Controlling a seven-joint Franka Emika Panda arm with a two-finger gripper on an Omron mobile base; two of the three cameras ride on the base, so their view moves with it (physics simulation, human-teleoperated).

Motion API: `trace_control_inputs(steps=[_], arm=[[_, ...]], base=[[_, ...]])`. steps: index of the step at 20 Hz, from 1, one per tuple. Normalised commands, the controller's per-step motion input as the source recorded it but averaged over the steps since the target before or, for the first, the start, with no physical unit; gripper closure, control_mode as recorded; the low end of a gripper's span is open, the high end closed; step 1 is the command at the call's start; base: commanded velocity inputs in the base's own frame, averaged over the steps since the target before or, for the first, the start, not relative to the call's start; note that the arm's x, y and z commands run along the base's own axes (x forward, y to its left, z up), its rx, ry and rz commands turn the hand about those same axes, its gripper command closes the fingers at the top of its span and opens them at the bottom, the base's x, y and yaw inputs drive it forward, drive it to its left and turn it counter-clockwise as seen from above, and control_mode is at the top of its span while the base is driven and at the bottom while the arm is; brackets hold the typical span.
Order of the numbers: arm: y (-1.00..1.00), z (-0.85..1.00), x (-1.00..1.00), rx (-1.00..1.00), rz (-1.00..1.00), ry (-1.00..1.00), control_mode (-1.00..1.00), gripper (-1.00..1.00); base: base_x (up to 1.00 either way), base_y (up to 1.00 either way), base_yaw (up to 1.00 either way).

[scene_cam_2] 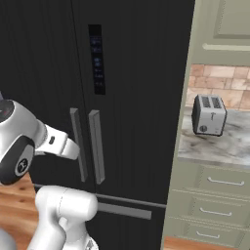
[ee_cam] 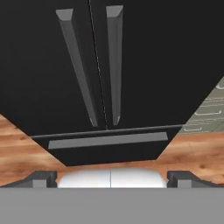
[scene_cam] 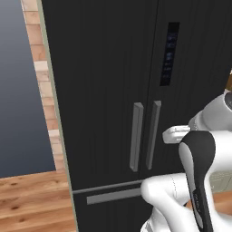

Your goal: Retrieve the tangerine and pear from the fridge and place them into the bowl on the dining table.

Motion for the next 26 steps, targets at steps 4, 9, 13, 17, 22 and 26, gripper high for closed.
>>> trace_control_inputs(steps=[4, 9, 13, 17, 22, 26], arm=[[-0.05, -0.06, 0.07, 0.0, 0.0, -0.01, -1.0, -1.0], [-0.04, -0.11, 0.09, 0.0, 0.0, -0.11, 1.0, -1.0], [0.0, 0.0, 0.0, 0.0, 0.0, 0.0, 1.0, -1.0], [0.0, 0.0, 0.0, 0.0, 0.0, 0.0, 1.0, -1.0], [0.0, 0.0, 0.0, 0.0, 0.0, 0.0, 1.0, -1.0], [0.0, 0.0, 0.0, 0.0, 0.0, 0.0, 1.0, -1.0]], base=[[0.0, 0.0, 0.0], [0.0, 0.0, 0.0], [-0.09, 0.0, 0.0], [-0.29, 0.0, 0.0], [-0.52, 0.0, 0.0], [-0.75, 0.0, 0.0]])
